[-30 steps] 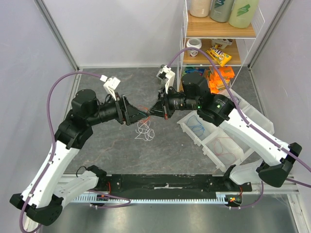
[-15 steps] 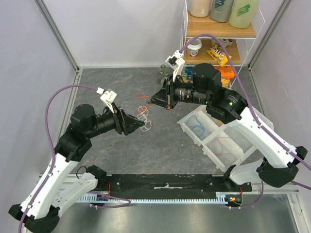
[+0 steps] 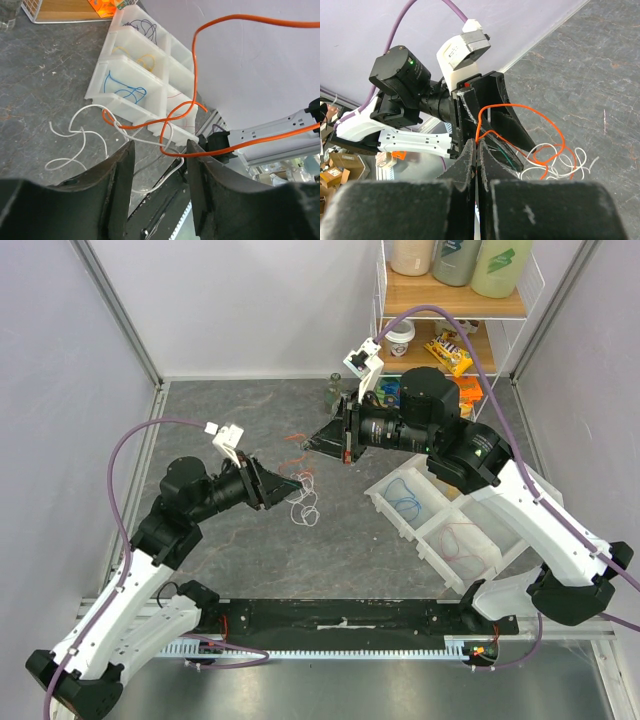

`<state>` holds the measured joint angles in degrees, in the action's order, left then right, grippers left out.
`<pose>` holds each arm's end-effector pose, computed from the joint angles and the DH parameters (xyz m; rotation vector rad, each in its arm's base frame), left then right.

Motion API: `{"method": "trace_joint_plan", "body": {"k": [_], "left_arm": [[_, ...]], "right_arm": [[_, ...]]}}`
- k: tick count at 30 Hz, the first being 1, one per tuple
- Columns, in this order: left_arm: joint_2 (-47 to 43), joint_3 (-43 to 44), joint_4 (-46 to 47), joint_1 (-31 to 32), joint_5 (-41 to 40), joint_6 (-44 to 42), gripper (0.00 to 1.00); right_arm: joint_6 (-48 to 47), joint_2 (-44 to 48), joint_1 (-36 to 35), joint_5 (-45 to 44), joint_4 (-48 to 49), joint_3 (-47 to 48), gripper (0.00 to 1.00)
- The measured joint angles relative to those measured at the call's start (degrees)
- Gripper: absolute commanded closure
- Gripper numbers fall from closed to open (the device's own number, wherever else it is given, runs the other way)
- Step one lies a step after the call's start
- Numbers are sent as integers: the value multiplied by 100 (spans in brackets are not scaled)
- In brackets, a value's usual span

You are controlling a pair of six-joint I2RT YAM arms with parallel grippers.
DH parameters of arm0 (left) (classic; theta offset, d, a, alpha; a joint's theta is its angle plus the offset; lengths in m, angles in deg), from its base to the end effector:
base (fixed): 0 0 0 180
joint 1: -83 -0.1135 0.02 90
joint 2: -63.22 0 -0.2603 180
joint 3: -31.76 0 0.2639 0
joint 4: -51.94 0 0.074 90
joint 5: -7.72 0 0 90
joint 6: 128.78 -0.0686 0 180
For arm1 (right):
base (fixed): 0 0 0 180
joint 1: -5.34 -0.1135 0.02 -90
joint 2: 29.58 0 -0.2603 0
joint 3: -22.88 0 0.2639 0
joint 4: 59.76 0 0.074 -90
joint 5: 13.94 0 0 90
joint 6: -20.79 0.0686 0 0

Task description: Untangle the cables

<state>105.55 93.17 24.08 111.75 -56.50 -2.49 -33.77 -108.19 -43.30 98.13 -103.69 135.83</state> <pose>0.1708 -0.1277 0.3543 0.2386 1.8544 -1.1997 0.1935 0.2588 0.4946 -0.5353 1.8717 1.3654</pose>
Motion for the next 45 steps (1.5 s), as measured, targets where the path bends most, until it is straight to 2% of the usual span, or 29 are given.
{"method": "trace_joint_plan", "body": {"k": [2, 4, 5, 7, 9, 10, 12, 15, 18, 24, 30, 35, 40, 45], "left_arm": [[2, -90, 138, 0, 7, 114, 61], [17, -125, 160, 0, 17, 166, 62], [28, -129, 160, 0, 24, 173, 60], [52, -140, 153, 0, 33, 173, 49], [72, -173, 138, 0, 59, 184, 49], [79, -210, 133, 0, 96, 195, 56], [79, -328, 136, 0, 149, 232, 76], [81, -555, 111, 0, 155, 315, 89], [79, -640, 50, 0, 98, 334, 98], [-74, -643, -127, 0, -511, 339, 99], [-92, -619, -1300, -2, -1672, 396, 98], [-205, -675, -2111, 0, -2415, 629, 98], [-339, -811, -2470, 0, -2811, 846, 98], [-87, -811, -2553, 0, -2868, 883, 98]], "right_arm": [[13, 0, 0, 0, 0, 0, 100], [17, 0, 0, -7, 0, 0, 100], [17, 0, 0, -9, 0, 0, 100], [17, 0, 0, -17, -11, 17, 100], [17, -2, 0, -46, -22, 87, 100], [17, -11, 0, -55, -31, 166, 100], [20, -13, 0, -57, -15, 299, 100], [42, -13, 0, -57, -2, 518, 100], [61, -13, 0, -96, -2, 675, 100], [7, 0, 0, -387, -28, 885, 100], [-361, 232, 0, -1375, -262, 1187, 100], [-756, 813, 0, -2627, -365, 1386, 100], [-1064, 1333, 0, -3630, -341, 1550, 100], [-1189, 1987, 0, -4964, -315, 981, 100]]}}
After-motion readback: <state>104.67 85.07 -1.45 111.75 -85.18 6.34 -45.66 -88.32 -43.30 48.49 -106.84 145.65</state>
